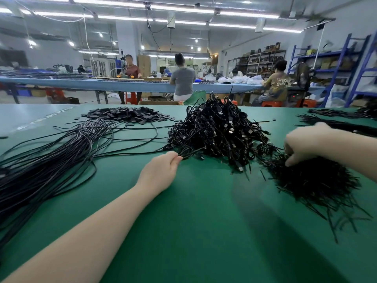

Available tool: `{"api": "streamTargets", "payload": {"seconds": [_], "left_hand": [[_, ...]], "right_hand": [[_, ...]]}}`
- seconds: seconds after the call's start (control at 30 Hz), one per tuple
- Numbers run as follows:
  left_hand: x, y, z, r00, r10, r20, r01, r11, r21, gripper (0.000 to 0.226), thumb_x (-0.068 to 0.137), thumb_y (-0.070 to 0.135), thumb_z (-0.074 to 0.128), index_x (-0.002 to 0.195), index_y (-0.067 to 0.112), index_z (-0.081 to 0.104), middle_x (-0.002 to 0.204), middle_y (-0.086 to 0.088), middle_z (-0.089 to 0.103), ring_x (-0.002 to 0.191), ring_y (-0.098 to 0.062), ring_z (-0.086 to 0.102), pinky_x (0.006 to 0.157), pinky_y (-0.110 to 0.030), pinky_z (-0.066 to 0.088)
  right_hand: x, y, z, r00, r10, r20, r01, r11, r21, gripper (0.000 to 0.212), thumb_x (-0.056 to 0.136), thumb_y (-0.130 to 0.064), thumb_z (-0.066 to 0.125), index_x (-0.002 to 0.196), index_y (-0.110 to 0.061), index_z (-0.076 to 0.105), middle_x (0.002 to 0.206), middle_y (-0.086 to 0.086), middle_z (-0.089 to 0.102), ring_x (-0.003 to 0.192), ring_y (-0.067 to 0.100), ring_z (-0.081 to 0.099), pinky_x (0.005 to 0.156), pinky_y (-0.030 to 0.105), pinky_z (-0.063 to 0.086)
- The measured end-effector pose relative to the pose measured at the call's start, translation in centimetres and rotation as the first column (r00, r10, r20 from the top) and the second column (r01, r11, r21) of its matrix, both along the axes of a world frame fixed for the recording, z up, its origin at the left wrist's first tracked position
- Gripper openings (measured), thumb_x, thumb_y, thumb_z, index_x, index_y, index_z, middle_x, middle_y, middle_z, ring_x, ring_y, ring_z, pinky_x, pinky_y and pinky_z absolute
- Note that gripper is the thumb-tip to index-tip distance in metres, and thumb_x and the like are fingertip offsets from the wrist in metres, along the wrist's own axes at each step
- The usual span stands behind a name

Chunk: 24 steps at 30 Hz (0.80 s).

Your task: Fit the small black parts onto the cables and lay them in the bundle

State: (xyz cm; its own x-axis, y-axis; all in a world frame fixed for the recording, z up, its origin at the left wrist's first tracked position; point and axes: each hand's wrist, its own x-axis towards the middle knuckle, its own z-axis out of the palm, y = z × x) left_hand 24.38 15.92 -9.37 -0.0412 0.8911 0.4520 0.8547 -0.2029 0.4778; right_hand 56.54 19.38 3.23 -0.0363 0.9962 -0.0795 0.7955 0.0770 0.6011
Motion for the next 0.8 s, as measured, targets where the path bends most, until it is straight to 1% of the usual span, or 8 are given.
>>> {"api": "streamTargets", "payload": {"seconds": [0.13, 0.23, 0.37, 0.47, 0.6, 0.67, 0.73, 0.8], "left_hand": [[0.2, -0.1, -0.4, 0.998, -0.031, -0.052, 0.03, 1.0, -0.007, 0.029, 0.099, 0.037, 0.043, 0.086, 0.018, 0.06, 0.077, 0.003, 0.061, 0.078, -0.022, 0.056, 0.068, -0.035, 0.048], [0.1, -0.2, -0.2, 0.998, -0.033, -0.044, 0.033, 0.999, 0.001, 0.028, 0.099, 0.036, 0.044, 0.084, 0.019, 0.059, 0.072, 0.005, 0.056, 0.076, -0.021, 0.055, 0.063, -0.033, 0.044], [0.3, -0.3, -0.2, 0.999, -0.029, -0.044, 0.029, 1.0, 0.008, 0.028, 0.101, 0.034, 0.041, 0.074, 0.027, 0.044, 0.071, 0.006, 0.053, 0.075, -0.021, 0.052, 0.058, -0.033, 0.036], [0.3, -0.4, -0.2, 0.999, -0.019, -0.041, 0.019, 1.0, -0.005, 0.023, 0.102, 0.034, 0.037, 0.088, 0.02, 0.05, 0.082, 0.0, 0.06, 0.081, -0.025, 0.055, 0.068, -0.038, 0.046], [0.2, -0.2, -0.3, 0.998, -0.053, 0.037, 0.054, 0.998, -0.015, 0.024, 0.102, 0.03, 0.036, 0.092, 0.015, 0.052, 0.087, 0.0, 0.065, 0.085, -0.024, 0.06, 0.078, -0.043, 0.05], [0.1, 0.1, -0.4, 0.993, -0.063, 0.101, 0.064, 0.998, -0.011, 0.026, 0.102, 0.029, 0.036, 0.089, 0.012, 0.051, 0.083, -0.001, 0.064, 0.082, -0.025, 0.06, 0.078, -0.044, 0.049], [0.0, 0.4, -0.5, 0.989, -0.057, 0.136, 0.06, 0.998, -0.015, 0.03, 0.102, 0.032, 0.034, 0.086, 0.012, 0.05, 0.076, -0.003, 0.059, 0.075, -0.026, 0.057, 0.073, -0.043, 0.048], [-0.1, 0.7, -0.5, 0.98, -0.057, 0.191, 0.062, 0.998, -0.021, 0.032, 0.102, 0.035, 0.033, 0.082, 0.017, 0.05, 0.069, 0.002, 0.054, 0.065, -0.02, 0.052, 0.065, -0.037, 0.043]], "right_hand": [[2.6, -0.2, -0.5, 0.988, 0.115, -0.1, -0.109, 0.992, 0.06, 0.034, 0.077, -0.065, 0.063, 0.101, -0.041, 0.067, 0.086, -0.018, 0.058, 0.093, 0.01, 0.059, 0.072, 0.025, 0.043], [2.6, -0.3, -0.4, 0.974, 0.182, -0.133, -0.161, 0.975, 0.153, 0.026, 0.079, -0.062, 0.063, 0.091, -0.04, 0.07, 0.082, -0.017, 0.059, 0.083, 0.01, 0.059, 0.064, 0.023, 0.044], [1.9, -0.2, -0.9, 0.977, 0.206, -0.06, -0.194, 0.967, 0.163, 0.019, 0.077, -0.056, 0.068, 0.084, -0.039, 0.067, 0.082, -0.016, 0.059, 0.09, 0.011, 0.063, 0.063, 0.023, 0.037], [1.5, 0.1, -1.3, 0.977, 0.212, -0.008, -0.207, 0.961, 0.182, 0.014, 0.078, -0.047, 0.069, 0.087, -0.035, 0.068, 0.09, -0.014, 0.064, 0.092, 0.012, 0.064, 0.069, 0.024, 0.038], [1.2, 0.5, -1.7, 0.976, 0.216, 0.008, -0.212, 0.951, 0.224, 0.015, 0.083, -0.035, 0.055, 0.09, -0.033, 0.068, 0.091, -0.012, 0.064, 0.093, 0.015, 0.064, 0.068, 0.024, 0.039], [0.8, 0.6, -1.1, 0.972, 0.23, -0.047, -0.213, 0.949, 0.233, 0.014, 0.085, -0.035, 0.054, 0.089, -0.034, 0.067, 0.094, -0.01, 0.065, 0.094, 0.017, 0.063, 0.07, 0.025, 0.043], [0.0, 0.5, -0.2, 0.93, 0.301, -0.211, -0.237, 0.93, 0.282, 0.012, 0.088, -0.035, 0.054, 0.085, -0.03, 0.065, 0.091, -0.006, 0.066, 0.087, 0.019, 0.063, 0.073, 0.029, 0.052], [-1.5, 0.1, 0.2, 0.758, 0.473, -0.449, -0.299, 0.864, 0.405, 0.012, 0.09, -0.03, 0.058, 0.083, -0.023, 0.066, 0.082, -0.003, 0.067, 0.075, 0.017, 0.063, 0.069, 0.033, 0.056]]}}
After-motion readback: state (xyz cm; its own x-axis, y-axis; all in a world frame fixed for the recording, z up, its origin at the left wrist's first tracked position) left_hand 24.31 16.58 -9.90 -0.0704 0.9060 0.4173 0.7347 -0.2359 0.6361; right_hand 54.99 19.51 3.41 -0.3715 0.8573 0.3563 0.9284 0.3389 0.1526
